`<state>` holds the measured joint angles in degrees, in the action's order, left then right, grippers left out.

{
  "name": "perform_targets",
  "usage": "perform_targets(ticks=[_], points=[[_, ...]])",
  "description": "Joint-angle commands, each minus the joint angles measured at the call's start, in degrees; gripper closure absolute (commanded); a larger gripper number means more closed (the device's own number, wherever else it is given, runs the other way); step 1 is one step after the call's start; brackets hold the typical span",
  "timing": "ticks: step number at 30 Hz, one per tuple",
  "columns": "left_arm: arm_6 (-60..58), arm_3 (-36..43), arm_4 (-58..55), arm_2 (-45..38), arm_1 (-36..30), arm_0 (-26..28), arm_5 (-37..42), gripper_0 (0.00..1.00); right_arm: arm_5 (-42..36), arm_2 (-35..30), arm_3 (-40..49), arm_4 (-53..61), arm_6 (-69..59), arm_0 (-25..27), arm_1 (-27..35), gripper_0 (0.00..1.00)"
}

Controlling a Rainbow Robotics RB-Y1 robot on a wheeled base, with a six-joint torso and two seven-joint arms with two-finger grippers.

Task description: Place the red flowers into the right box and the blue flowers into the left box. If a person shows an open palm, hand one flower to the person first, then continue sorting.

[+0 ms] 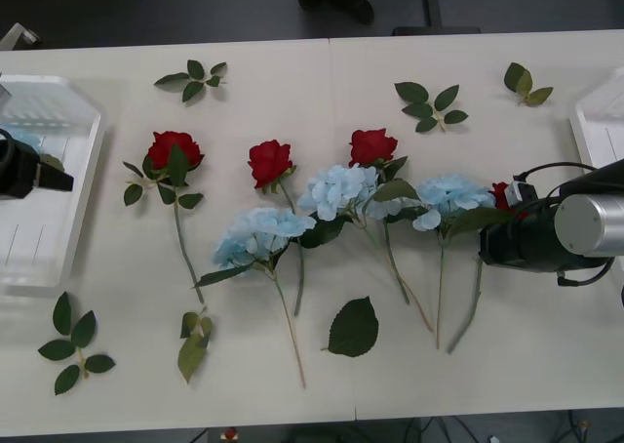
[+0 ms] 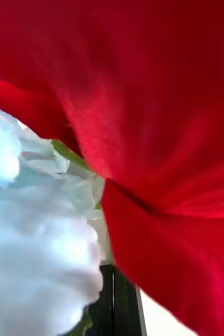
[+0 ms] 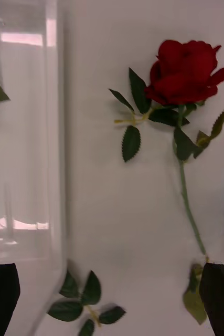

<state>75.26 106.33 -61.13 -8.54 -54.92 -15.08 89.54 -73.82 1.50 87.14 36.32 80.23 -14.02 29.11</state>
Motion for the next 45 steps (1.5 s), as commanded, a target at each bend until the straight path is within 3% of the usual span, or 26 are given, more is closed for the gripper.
perform_targets(ticks=[1, 9, 16, 17, 18, 19, 20, 21, 23, 25, 26, 31, 45], points=[[1.11, 3.97, 0.22, -2.54, 8.25, 4.45, 0.2, 0.0, 0.51, -0.44, 1.37, -0.55, -1.92, -1.71, -1.16, 1.0], [0.24, 6.17, 9.27, 5.2, 15.19, 4.62, -7.1, 0.0, -2.56, -0.53, 1.37, 2.0, -1.75, -4.79, -0.72, 1.0], [-1.08, 5.99, 16.75, 11.0, 16.33, 2.34, -8.86, 0.0, -5.11, -0.27, 1.45, 1.12, -1.4, -8.65, -0.37, 1.0], [-1.43, 5.99, 17.62, 12.23, 16.33, 1.81, -8.86, 0.0, -4.85, -0.27, 1.37, 1.04, -1.05, -8.65, -0.37, 0.94], [-1.61, 5.99, 18.06, 12.93, 16.33, 1.55, -8.86, 0.0, -4.76, -0.27, 1.45, 0.95, -0.78, -8.57, -0.37, 0.77], [-2.49, 5.82, 19.12, 14.07, 16.51, 1.11, -8.86, 0.0, -4.41, -0.09, 1.37, 0.77, 0.54, -8.48, -0.45, 0.44], [-2.49, 5.82, 19.12, 14.07, 16.51, 1.11, -8.86, 0.0, -4.41, -0.09, 1.37, 0.77, 0.54, -8.48, -0.45, 0.44], [-5.39, 5.38, 20.88, 15.92, 17.48, 0.05, -8.86, 0.0, -3.44, 0.08, 1.45, 0.33, 2.73, -8.21, -0.19, 0.29], [-7.06, 4.06, 23.16, 17.5, 19.06, -1.53, -8.86, 0.0, -2.83, 0.08, 1.45, 0.07, 4.84, -8.13, 0.07, 0.17], [-7.32, 2.21, 25.27, 18.82, 20.64, -3.02, -8.86, 0.0, -2.65, 0.08, 1.45, 0.07, 6.34, -8.04, 0.34, 0.15], [-7.32, 1.07, 26.33, 19.35, 21.25, -3.73, -8.86, 0.0, -2.56, 0.08, 1.37, 0.33, 6.51, -8.04, 0.6, 0.08], [-7.5, -3.32, 29.58, 20.58, 22.75, -6.19, -10.09, 0.0, -2.56, 0.08, 1.45, 1.74, 7.39, -7.69, 1.74, 0.02], [-7.5, -15.36, 33.18, 21.81, 25.65, -11.46, -14.39, 0.0, -2.12, 0.08, -0.57, -0.9, 7.39, -5.75, 2.18, 0.02]])
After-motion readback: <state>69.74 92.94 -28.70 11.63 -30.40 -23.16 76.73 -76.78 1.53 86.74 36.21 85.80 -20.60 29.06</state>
